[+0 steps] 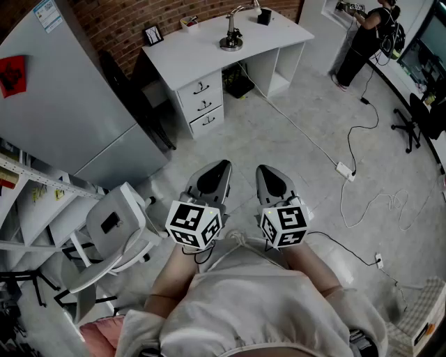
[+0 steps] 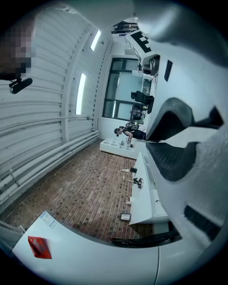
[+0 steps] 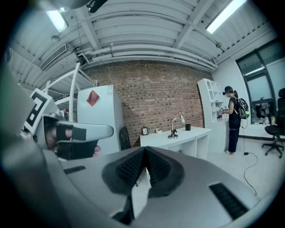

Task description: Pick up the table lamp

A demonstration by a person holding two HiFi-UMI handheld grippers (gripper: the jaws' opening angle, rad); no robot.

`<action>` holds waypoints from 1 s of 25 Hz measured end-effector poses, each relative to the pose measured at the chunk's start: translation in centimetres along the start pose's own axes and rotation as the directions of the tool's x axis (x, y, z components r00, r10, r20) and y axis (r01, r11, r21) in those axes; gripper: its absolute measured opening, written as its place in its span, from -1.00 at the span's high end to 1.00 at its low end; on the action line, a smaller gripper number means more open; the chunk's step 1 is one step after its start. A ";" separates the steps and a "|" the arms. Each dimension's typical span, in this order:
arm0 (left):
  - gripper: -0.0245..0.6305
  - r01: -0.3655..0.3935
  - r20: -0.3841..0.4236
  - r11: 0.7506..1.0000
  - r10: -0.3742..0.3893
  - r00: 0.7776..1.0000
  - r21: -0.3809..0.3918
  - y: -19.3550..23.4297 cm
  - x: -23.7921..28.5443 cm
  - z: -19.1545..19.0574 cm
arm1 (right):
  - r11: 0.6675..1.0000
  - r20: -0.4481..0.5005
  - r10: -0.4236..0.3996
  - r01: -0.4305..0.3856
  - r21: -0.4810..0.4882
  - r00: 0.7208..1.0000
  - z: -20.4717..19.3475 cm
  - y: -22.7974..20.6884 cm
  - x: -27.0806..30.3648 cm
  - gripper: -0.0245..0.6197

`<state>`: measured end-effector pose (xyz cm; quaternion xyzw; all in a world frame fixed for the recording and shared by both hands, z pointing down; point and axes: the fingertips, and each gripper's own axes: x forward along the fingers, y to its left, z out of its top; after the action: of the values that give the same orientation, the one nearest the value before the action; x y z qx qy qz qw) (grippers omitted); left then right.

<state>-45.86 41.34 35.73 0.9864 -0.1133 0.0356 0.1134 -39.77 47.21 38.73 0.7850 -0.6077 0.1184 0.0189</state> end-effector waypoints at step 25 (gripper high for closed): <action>0.84 0.019 -0.059 1.000 -0.020 0.998 -0.022 2.0 3.2 -2.0 | 0.998 -0.083 -0.016 0.021 0.056 0.996 -1.9 -2.2 3.6 0.84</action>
<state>-43.34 39.23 38.36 0.9847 -0.1008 0.0624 0.1276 -37.14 44.66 41.62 0.7853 -0.5955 0.1677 0.0227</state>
